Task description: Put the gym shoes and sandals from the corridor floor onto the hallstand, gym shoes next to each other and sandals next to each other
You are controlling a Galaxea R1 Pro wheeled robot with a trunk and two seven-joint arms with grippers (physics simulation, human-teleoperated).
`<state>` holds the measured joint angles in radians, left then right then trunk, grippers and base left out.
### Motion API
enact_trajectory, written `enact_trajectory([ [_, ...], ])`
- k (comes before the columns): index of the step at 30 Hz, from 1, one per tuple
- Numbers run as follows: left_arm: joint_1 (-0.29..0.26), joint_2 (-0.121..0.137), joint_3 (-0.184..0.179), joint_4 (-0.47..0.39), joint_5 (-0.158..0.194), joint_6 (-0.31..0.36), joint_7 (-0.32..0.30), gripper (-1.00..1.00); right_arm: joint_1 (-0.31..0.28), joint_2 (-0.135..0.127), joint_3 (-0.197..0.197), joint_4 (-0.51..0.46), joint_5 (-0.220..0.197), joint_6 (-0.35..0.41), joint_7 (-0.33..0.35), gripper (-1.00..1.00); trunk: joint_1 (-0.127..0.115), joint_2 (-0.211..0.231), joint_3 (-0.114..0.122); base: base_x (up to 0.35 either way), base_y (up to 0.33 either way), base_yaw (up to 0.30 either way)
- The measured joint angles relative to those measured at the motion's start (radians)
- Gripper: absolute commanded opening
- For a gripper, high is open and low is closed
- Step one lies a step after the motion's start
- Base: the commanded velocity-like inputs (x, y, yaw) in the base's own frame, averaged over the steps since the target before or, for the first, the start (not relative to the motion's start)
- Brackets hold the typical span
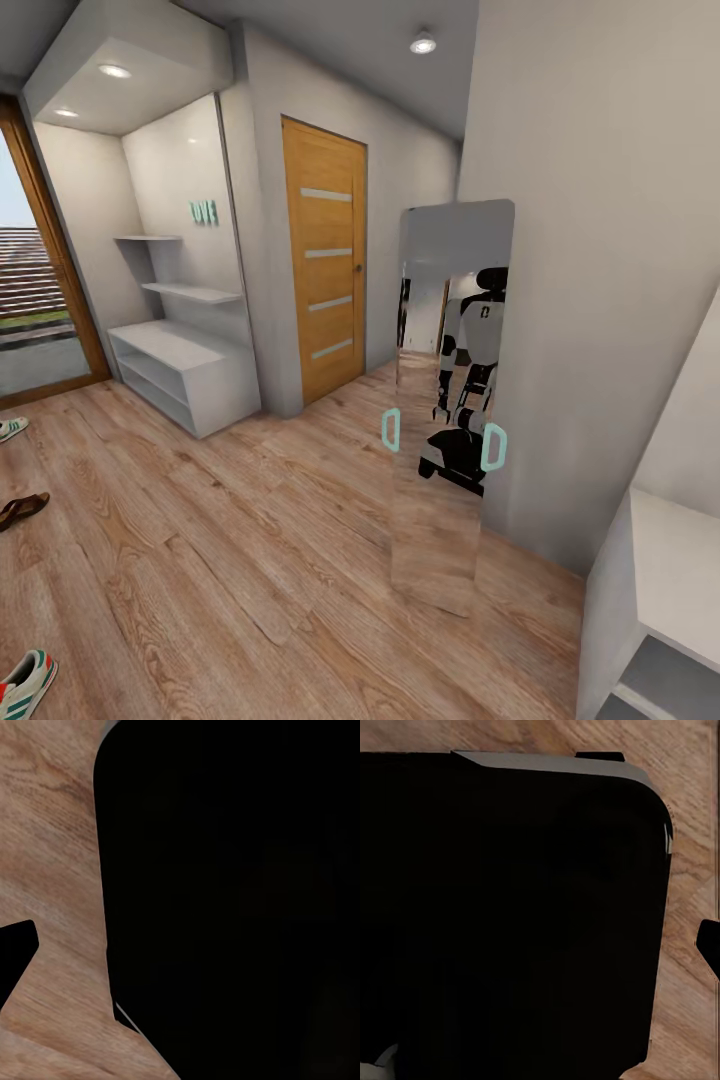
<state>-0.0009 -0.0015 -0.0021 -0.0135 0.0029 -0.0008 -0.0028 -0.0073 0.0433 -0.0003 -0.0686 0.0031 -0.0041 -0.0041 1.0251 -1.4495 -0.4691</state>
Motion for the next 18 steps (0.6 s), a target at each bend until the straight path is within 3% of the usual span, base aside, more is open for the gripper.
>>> enact_trajectory([
  [10, 0.000, 0.000, 0.002, -0.005, 0.000, -0.039, 0.000, 1.00, 0.000, -0.007, 0.000, -0.003, 0.000, -0.045, -0.001, 1.00, 0.000, 0.000, 0.000, 0.000, 0.000, 0.000],
  [18, -0.008, 0.026, 0.003, -0.009, -0.001, -0.083, 0.000, 1.00, 0.000, -0.052, -0.005, -0.048, -0.001, -0.089, -0.001, 1.00, 0.000, 0.000, 0.000, 0.000, 0.000, 0.000],
])
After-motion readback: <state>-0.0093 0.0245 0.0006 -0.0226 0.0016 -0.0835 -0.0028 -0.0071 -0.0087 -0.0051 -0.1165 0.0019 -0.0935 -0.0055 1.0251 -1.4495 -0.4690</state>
